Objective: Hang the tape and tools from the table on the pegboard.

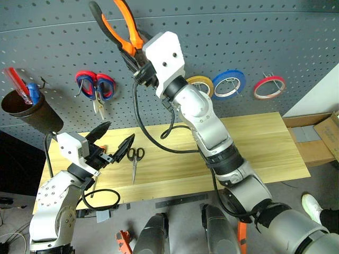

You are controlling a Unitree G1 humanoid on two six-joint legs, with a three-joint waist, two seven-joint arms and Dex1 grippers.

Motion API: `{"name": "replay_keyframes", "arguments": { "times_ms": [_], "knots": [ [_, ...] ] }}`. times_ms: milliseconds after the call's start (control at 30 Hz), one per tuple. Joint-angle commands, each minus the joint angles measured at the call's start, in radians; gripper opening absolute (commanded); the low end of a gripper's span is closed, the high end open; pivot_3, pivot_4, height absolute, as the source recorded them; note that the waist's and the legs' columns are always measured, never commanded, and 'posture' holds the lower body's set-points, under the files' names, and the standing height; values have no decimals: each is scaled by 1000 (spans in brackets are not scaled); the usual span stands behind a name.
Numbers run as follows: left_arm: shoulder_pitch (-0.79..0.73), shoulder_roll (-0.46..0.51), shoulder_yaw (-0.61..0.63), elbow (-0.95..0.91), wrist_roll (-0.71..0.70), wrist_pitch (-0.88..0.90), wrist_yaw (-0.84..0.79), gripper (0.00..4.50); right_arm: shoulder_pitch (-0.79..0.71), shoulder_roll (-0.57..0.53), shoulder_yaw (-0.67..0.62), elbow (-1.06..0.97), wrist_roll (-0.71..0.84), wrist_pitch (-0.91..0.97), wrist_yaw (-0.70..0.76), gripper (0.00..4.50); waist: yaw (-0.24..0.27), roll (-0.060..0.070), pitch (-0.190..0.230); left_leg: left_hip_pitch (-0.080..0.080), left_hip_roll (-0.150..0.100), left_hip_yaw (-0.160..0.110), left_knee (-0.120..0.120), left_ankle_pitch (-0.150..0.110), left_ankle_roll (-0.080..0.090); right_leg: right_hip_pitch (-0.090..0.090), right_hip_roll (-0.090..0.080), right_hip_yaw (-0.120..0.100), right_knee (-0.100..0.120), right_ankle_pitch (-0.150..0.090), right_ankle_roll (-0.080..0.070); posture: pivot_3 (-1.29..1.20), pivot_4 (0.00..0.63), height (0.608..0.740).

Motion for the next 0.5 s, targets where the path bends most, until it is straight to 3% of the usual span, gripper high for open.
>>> {"name": "replay_keyframes", "arguments": {
  "times_ms": [33,300,500],
  "knots": [
    [-21,14,11,-21,2,-18,0,4500,-68,27,-22,134,-11,-151,3,1888,0,-1,-1,0,0,0,0,0,0,0,0,0,0,0,0,69,239,740],
    [-90,6,-15,17,20,-23,-2,4500,-166,18,-58,469,-61,-396,-39,1888,0,-3,-2,0,1,0,0,1,-2,-2,1,0,2,1,-1,79,235,740],
    [-111,3,-19,37,25,-33,-4,4500,-170,2,-75,568,-89,-475,-58,1888,-1,-4,-3,-1,1,1,0,1,-3,-4,2,1,2,1,-2,76,239,740]
  ]
}}
